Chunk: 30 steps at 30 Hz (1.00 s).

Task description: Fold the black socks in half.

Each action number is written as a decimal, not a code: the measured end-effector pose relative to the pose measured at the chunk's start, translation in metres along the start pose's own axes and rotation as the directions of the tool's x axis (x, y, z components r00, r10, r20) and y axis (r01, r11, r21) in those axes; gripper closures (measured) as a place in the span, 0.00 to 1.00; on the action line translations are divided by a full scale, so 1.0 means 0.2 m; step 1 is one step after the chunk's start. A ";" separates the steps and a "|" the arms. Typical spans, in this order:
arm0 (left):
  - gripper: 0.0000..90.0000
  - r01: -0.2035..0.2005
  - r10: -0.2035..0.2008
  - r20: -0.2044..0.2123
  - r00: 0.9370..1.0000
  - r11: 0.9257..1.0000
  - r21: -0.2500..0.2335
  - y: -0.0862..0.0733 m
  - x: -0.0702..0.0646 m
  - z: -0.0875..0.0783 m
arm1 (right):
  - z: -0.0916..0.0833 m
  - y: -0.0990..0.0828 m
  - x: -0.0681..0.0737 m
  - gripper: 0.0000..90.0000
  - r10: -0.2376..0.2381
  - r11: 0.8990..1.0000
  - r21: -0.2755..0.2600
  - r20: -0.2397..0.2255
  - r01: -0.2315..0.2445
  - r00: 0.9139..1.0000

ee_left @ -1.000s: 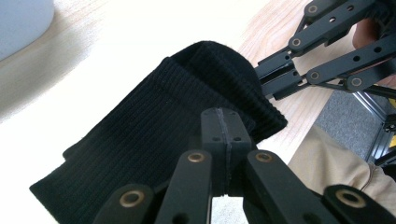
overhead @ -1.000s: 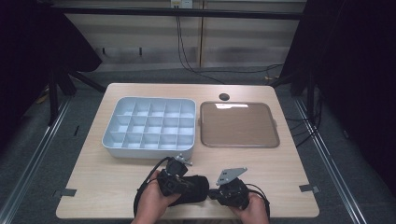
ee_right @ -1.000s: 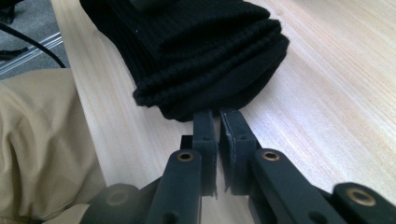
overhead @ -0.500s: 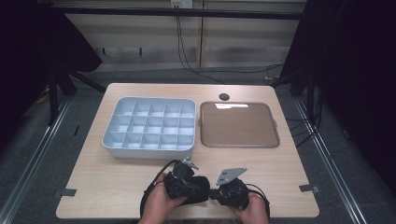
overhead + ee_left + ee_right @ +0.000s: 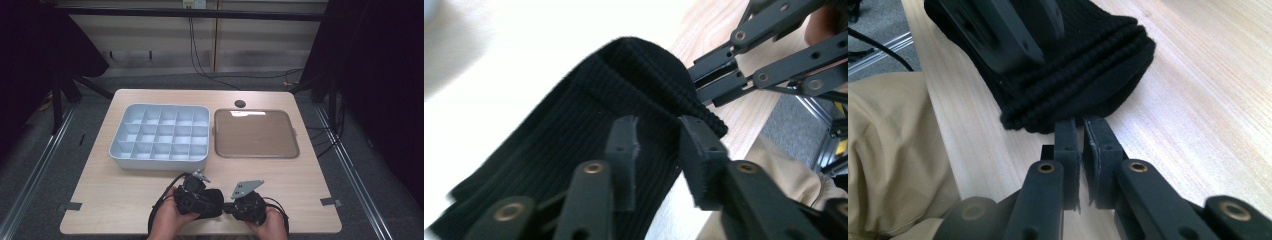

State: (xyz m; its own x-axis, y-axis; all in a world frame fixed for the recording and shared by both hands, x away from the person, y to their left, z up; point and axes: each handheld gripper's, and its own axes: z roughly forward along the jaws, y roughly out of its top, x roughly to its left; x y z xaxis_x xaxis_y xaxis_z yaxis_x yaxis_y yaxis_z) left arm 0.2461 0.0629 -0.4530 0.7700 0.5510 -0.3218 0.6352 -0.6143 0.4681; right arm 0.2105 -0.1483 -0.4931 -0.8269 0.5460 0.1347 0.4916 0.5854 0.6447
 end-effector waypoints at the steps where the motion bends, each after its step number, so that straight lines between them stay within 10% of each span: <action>1: 0.70 -0.002 0.002 -0.006 1.000 1.000 -0.006 0.00 0.00 -0.02 | 0.00 0.00 0.00 0.94 0.001 1.000 0.000 0.001 -0.001 1.000; 19: 0.54 0.209 -0.212 -0.094 0.973 0.977 -0.035 -0.27 0.20 -0.18 | 0.00 0.00 0.01 0.93 -0.001 1.000 -0.003 0.002 0.001 1.000; 30: 0.52 0.228 -0.229 -0.107 0.968 0.974 -0.017 -0.28 0.20 -0.11 | 0.00 0.00 0.01 0.92 -0.002 1.000 -0.004 0.001 0.002 1.000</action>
State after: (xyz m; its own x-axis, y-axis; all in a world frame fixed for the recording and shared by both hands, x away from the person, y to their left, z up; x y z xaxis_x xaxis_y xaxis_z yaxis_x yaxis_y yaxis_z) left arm 0.2407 0.1320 -0.4736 0.5935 0.7338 -0.3307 0.7930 -0.4627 0.3964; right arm 0.2088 -0.1457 -0.4929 -0.8274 0.5457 0.1327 0.4891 0.5840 0.6479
